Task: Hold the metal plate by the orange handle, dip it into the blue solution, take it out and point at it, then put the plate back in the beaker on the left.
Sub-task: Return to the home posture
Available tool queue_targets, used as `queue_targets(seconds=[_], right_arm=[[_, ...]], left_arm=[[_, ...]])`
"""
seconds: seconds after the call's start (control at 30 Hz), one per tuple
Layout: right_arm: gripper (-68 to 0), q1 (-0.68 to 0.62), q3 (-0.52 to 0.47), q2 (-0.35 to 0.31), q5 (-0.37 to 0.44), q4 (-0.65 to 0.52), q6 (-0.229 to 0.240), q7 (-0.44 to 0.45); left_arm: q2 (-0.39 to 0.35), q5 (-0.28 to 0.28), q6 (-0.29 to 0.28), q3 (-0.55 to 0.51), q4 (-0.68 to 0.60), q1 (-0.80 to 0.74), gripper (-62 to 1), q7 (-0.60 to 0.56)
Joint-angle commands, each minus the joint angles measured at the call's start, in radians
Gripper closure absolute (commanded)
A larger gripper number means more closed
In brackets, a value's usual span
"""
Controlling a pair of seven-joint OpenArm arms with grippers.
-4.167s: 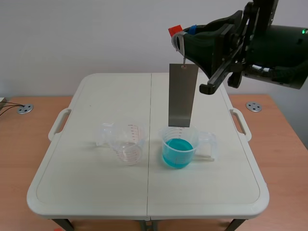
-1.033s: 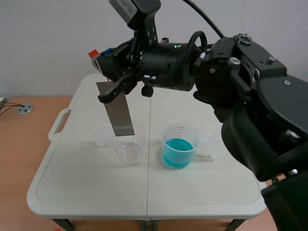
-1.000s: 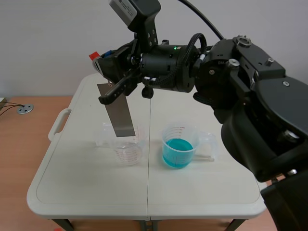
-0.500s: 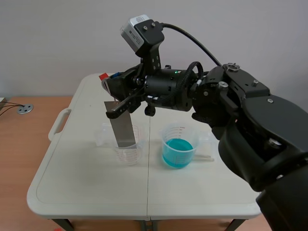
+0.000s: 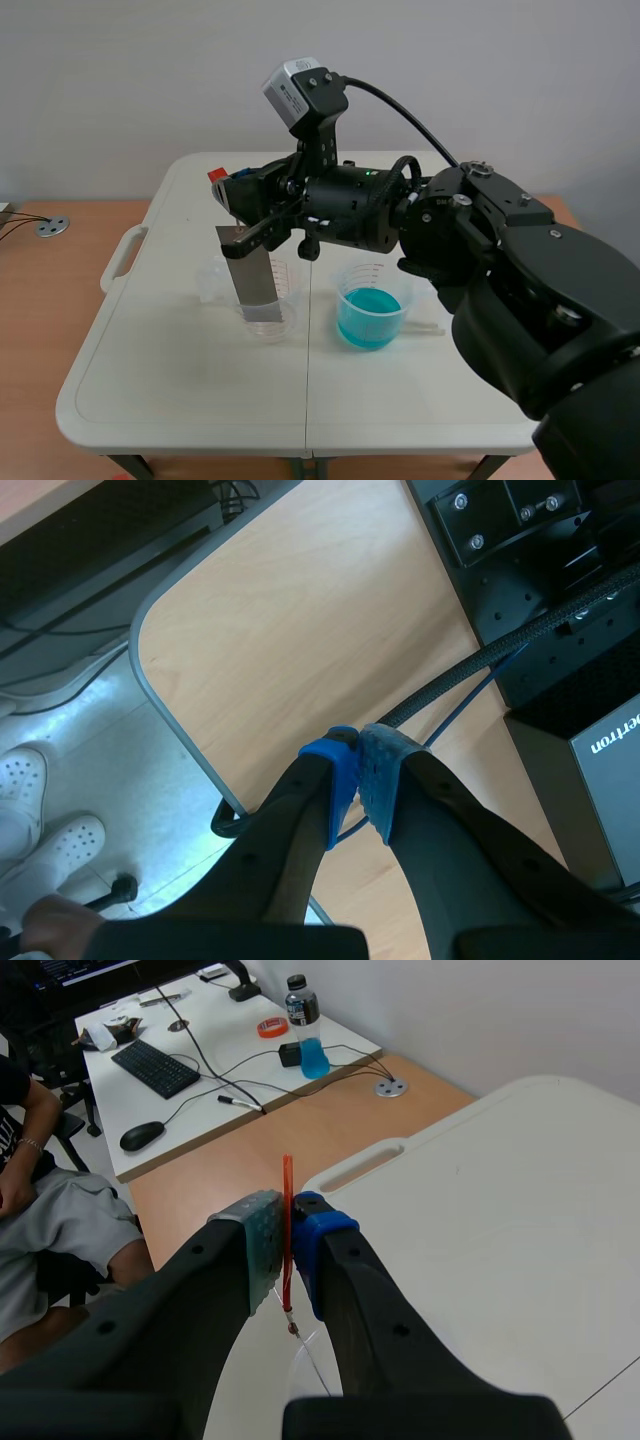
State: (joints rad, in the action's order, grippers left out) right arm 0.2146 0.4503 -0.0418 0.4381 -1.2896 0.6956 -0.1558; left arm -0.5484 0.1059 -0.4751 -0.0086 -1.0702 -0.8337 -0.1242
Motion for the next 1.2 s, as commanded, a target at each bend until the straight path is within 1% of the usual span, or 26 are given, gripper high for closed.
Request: queue_targets(seconds=[0.0, 0.33, 0.63, 0.7, 0.9, 1.0, 1.03, 1.07, 1.1, 1.17], right_arm=[[-1.3, 0.015, 0.003, 0.003, 0.019, 0.004, 0.000, 0.025], [-1.3, 0.015, 0.003, 0.003, 0.018, 0.072, 0.000, 0.057], [-1.4, 0.016, 0.003, 0.003, 0.014, 0.081, 0.000, 0.062], [-4.4, 0.016, 0.002, 0.002, 0.014, 0.081, 0.000, 0.062], [-18.8, 0.019, -0.014, -0.008, 0.014, 0.081, 0.000, 0.071], [-21.8, 0.021, -0.026, -0.023, 0.015, 0.081, 0.000, 0.095], [-22.2, 0.021, -0.032, -0.027, 0.014, 0.081, 0.000, 0.103], [-22.3, 0.021, -0.035, -0.032, 0.015, 0.081, 0.001, 0.108], [-22.3, 0.021, -0.038, -0.037, 0.014, 0.081, 0.001, 0.112], [-22.3, 0.021, -0.045, -0.046, 0.014, 0.081, 0.000, 0.116]], left_arm=[[0.002, 0.005, -0.010, -0.003, -0.008, -0.011, -2.8, -0.006], [0.003, 0.005, -0.010, -0.003, -0.005, -0.011, -2.8, -0.006], [0.003, 0.005, -0.010, -0.003, -0.002, -0.011, -2.8, 0.012], [0.003, 0.005, -0.010, -0.003, -0.002, -0.011, -2.8, 0.013], [0.003, 0.005, -0.010, -0.003, -0.002, -0.011, -2.8, 0.013], [0.003, 0.005, -0.010, -0.003, -0.002, -0.011, -3.6, 0.013], [0.003, 0.005, -0.010, -0.003, -0.002, -0.011, -6.7, 0.013], [0.003, 0.005, -0.010, -0.003, -0.002, -0.011, -12.5, 0.013], [0.002, 0.004, -0.010, -0.003, -0.002, -0.011, -20.6, 0.013], [0.002, 0.002, -0.010, -0.003, -0.002, -0.011, -42.2, 0.013]])
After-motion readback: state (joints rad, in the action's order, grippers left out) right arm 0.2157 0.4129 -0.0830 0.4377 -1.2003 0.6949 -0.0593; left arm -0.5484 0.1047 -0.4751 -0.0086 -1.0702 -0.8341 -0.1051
